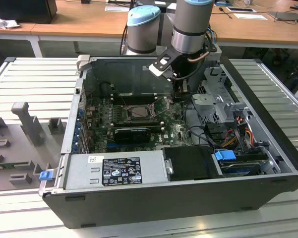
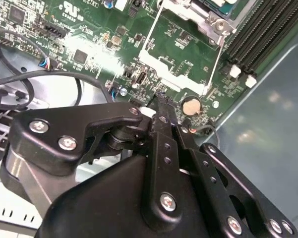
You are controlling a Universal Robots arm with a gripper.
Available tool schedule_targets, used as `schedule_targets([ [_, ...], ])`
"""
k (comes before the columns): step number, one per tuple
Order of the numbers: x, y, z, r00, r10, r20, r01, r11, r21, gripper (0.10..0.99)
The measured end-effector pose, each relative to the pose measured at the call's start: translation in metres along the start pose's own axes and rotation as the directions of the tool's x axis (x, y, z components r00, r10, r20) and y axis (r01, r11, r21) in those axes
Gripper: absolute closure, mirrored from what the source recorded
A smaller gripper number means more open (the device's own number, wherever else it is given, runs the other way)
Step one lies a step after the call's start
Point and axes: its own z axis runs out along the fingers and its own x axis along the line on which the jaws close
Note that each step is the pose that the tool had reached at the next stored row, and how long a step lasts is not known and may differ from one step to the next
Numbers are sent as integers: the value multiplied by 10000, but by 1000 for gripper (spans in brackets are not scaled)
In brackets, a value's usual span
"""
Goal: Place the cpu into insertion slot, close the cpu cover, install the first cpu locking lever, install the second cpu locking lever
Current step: 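Close the cpu cover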
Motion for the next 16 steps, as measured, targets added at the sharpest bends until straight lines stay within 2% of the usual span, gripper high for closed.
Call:
schedule_targets([
  [2, -1, 0, 29, 10000, -2, 0, 2, 10000, 30, 980],
  [4, -1, -1, 33, 10000, 2, 1, -2, 9997, 241, 980],
  [8, -1, -1, 29, 10000, 14, 5, -14, 9986, 534, 980],
  [9, -1, 0, 14, 10000, 18, 5, -18, 9978, 665, 980],
  [10, 0, 0, 0, 10000, 21, 4, -21, 9974, 726, 980],
  [13, 1, -1, -20, 10000, 24, 5, -25, 9970, 780, 980],
  [16, 1, -10, -24, 10000, 24, 3, -24, 9969, 784, 980],
])
